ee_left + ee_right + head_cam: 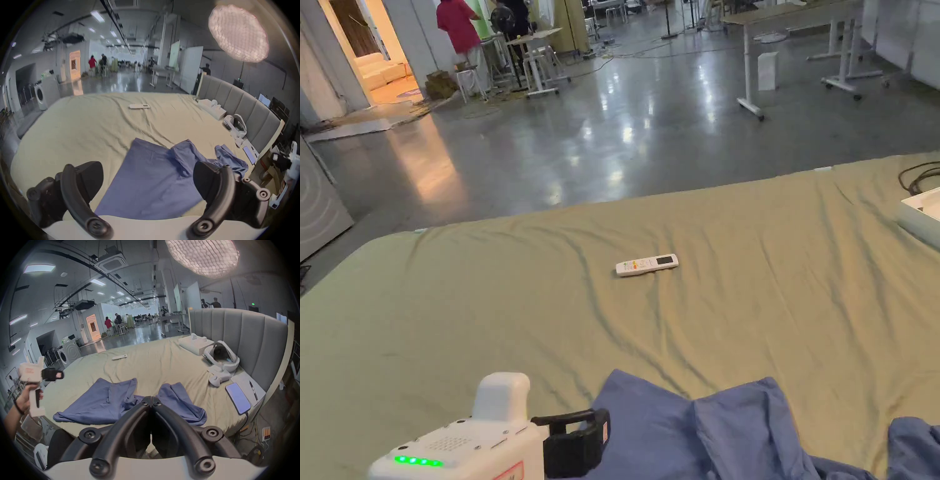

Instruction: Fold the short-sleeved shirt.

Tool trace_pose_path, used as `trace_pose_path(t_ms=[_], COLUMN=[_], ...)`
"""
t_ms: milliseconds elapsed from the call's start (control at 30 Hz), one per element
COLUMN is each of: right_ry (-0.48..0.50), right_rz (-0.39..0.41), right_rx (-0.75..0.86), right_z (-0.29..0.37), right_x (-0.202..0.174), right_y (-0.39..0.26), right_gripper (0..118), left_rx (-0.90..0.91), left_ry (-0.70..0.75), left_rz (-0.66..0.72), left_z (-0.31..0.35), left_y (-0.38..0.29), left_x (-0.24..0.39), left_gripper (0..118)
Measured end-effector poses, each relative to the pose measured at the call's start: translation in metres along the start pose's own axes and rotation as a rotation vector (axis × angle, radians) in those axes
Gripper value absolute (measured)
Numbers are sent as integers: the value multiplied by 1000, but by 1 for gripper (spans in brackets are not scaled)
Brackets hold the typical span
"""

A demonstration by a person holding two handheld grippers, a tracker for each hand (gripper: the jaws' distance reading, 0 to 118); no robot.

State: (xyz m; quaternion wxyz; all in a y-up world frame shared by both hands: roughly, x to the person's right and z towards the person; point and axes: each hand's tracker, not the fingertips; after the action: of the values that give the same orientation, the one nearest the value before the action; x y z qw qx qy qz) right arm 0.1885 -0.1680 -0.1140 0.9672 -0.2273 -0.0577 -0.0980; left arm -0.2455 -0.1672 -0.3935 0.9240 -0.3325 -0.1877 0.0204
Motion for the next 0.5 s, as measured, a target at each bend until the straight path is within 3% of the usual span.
trace_pose_path(t_ms=[233, 333, 400, 500], right_ry=[-89, -133, -153, -172], right_rz=[-95, -104, -116, -126], right_rx=[-128, -151, -169, -188], right_z=[-21, -22, -21, -21], right_x=[24, 31, 35, 42], right_y=[-22, -29, -31, -32], right_gripper=[0, 0, 0, 0], left_rx=[-240, -289, -318, -392], left_ry=[1, 75, 41, 113], left_rz=[31, 14, 18, 13], left_z=[-194, -236, -257, -272], left_y=[35, 30, 26, 14], left_x=[-36, -42, -50, -51], left_gripper=[113, 113, 105, 94])
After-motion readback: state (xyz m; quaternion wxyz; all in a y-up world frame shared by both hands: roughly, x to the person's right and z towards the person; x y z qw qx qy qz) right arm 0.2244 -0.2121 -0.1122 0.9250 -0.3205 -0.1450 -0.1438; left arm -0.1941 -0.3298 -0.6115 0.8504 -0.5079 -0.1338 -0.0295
